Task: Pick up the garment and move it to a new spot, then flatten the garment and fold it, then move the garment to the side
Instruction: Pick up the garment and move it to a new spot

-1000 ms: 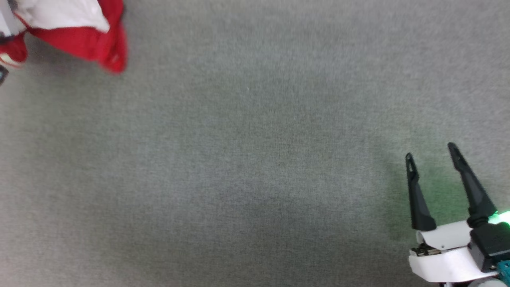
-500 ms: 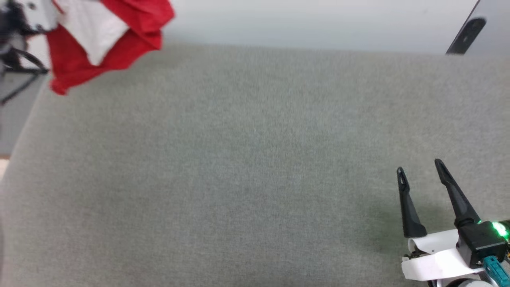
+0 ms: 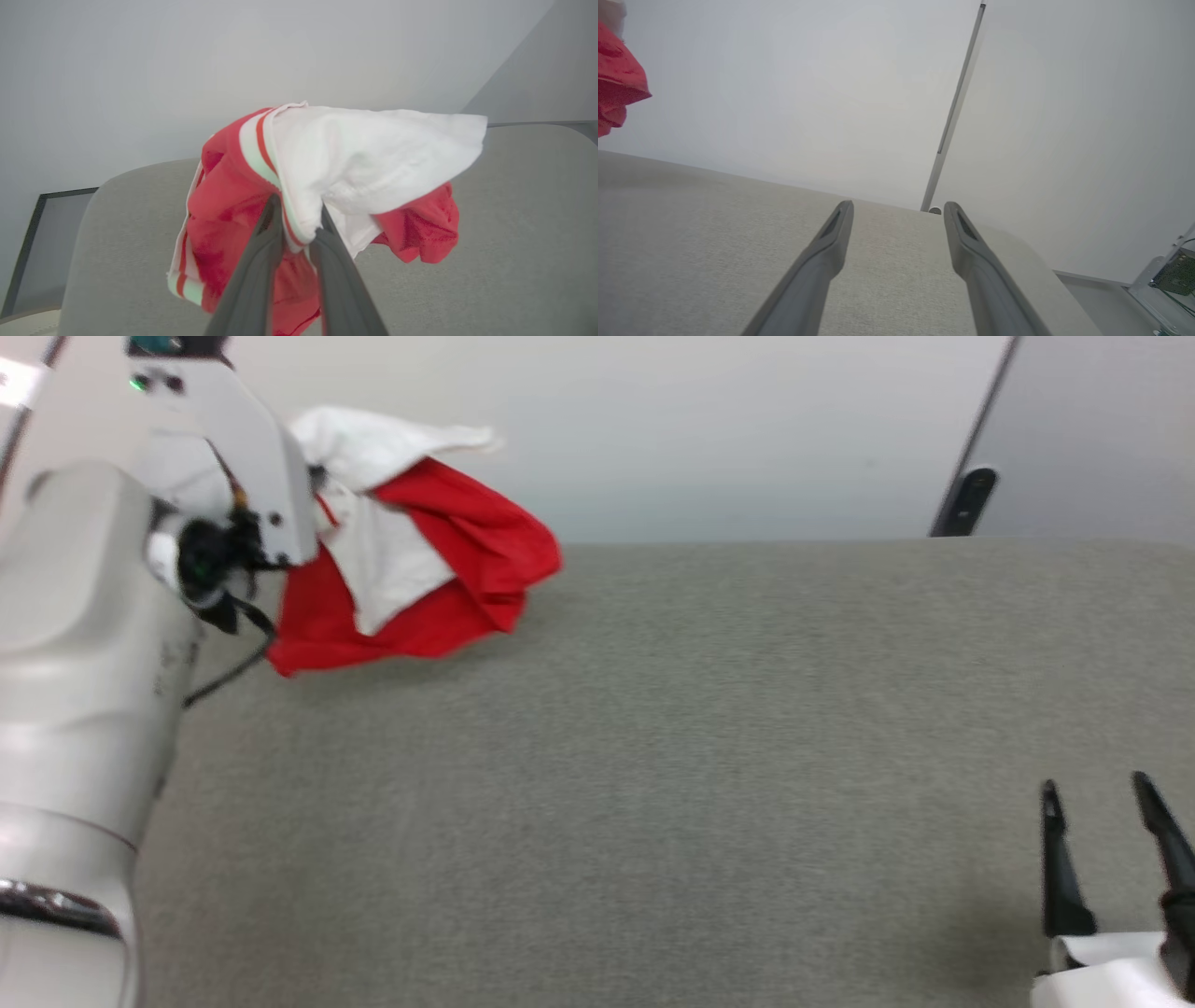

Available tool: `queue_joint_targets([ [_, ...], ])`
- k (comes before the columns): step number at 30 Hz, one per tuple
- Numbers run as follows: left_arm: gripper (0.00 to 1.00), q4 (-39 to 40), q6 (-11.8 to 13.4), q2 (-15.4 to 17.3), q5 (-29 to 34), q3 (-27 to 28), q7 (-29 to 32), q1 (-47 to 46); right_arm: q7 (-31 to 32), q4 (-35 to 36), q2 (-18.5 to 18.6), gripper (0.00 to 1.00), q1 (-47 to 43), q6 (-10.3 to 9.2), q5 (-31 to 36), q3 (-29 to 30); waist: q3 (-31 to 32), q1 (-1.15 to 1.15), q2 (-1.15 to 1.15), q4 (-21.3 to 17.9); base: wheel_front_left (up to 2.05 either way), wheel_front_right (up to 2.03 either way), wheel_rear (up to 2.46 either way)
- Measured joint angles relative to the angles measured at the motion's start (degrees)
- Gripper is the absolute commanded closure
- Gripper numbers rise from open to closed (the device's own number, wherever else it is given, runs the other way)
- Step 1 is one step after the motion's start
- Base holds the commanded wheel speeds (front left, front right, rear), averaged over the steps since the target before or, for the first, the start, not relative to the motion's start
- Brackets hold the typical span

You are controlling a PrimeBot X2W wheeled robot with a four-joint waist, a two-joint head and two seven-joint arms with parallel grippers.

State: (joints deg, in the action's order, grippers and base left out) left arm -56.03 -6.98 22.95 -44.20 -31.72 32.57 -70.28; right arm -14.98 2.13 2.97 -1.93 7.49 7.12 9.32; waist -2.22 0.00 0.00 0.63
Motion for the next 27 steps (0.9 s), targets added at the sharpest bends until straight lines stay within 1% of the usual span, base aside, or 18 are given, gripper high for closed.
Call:
queue_joint_targets([
  [4,1.0,4.3,0.4,-1.3,-1.4,-0.1,1.2,3.6,-0.1,0.0,0.0,0.0,-0.2,0.0,0.5,3.2,0.4,0.0,0.0,-2.9,0.0,0.0,0.0],
  [7,1.0,8.4,1.2,-2.0,-2.4,-0.4,2.8,6.7,-0.1,0.1,0.0,0.0,-0.5,0.0,0.5,5.1,0.5,0.0,0.0,-5.0,0.0,0.0,0.0],
  [9,1.0,11.7,2.1,-2.3,-2.5,-1.0,4.0,8.6,-0.1,0.2,0.0,0.0,-0.9,0.0,0.4,5.8,0.4,0.0,0.0,-6.4,0.0,0.0,0.0],
  [13,1.0,19.0,4.6,-2.9,-2.7,-2.1,6.7,12.3,-0.1,0.0,0.0,0.0,-0.9,0.0,0.0,6.9,-0.1,0.0,0.0,-9.1,0.0,0.0,0.0],
  [17,1.0,25.9,7.1,-2.9,-3.2,-3.4,9.7,16.5,-0.1,-0.2,0.0,0.0,-0.7,0.0,-0.8,6.7,-1.1,0.0,0.0,-11.1,0.0,0.0,0.0],
  [20,1.0,29.4,8.9,-2.7,-3.2,-4.4,11.1,19.7,-0.1,-1.0,0.0,0.0,0.3,0.0,-1.4,6.0,-2.4,0.0,0.0,-12.3,0.0,0.0,0.0],
  [24,1.0,31.1,10.4,-1.9,-3.3,-5.2,11.8,23.8,-0.1,-1.8,0.0,0.0,1.4,0.0,-2.4,4.2,-3.9,0.0,0.0,-14.0,0.0,0.0,0.0],
  [27,1.0,31.0,10.6,-1.3,-3.6,-5.9,12.8,26.0,-0.1,-2.4,0.0,0.0,2.1,0.0,-3.2,2.8,-5.0,0.0,0.0,-15.3,0.0,0.0,0.0],
])
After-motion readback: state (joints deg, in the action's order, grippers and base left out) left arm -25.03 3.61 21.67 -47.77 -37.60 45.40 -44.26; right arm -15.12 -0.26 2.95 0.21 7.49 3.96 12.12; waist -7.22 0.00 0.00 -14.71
